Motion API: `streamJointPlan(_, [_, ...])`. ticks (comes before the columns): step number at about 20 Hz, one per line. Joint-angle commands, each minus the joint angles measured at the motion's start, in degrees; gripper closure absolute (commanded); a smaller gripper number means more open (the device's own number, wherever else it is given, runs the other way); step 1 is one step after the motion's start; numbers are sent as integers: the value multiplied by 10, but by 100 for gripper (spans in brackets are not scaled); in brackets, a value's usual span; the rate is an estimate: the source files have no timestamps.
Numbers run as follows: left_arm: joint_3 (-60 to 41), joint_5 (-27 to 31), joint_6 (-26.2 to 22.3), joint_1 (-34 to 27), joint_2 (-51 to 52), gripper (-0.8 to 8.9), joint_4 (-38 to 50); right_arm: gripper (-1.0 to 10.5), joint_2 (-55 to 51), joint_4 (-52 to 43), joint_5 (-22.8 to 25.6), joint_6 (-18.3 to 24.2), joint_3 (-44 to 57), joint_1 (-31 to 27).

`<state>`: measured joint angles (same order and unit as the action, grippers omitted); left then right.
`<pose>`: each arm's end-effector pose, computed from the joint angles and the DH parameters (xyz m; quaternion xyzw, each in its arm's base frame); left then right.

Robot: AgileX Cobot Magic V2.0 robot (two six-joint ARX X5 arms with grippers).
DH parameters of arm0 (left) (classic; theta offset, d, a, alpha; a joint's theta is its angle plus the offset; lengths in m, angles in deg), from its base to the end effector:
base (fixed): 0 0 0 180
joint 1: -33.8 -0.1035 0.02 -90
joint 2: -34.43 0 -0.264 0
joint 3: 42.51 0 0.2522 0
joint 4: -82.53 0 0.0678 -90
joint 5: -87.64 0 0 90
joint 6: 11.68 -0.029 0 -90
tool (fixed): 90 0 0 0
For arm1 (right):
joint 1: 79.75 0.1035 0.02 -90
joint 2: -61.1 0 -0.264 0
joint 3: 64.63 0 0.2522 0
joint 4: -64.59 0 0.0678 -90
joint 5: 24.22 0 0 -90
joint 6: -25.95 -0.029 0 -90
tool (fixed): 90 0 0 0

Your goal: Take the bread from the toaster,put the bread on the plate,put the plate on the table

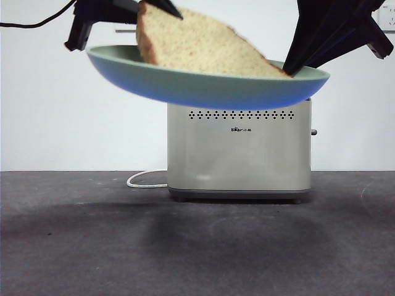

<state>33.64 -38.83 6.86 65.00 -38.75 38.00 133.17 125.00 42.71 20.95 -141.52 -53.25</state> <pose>0.2166 -0.1513 0.3088 -0.1412 0.4336 -0.4567 0.7638 0.2128 0.1188 0.2979 0.0211 0.4818 0.3502 0.8030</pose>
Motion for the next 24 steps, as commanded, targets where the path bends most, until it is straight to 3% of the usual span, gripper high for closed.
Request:
streamJointPlan(1, [-2,6,-3,2,-4,542,-28,963,-1,-11,-6,-17,1,5])
streamJointPlan(2, [-2,5,-4,2,-4,431,-34,963,-1,-12,-6,-17,1,7])
streamJointPlan(3, [-2,5,-6,2,-4,405,-37,963,-1,-12,-5,-17,1,10])
streamJointPlan(19, [27,-2,-7,3,-2,405,-43,963,-1,6,-10,-19,1,10])
streamJointPlan(24, [88,5,-10,3,-2,405,-57,963,-1,6,-12,-19,1,10])
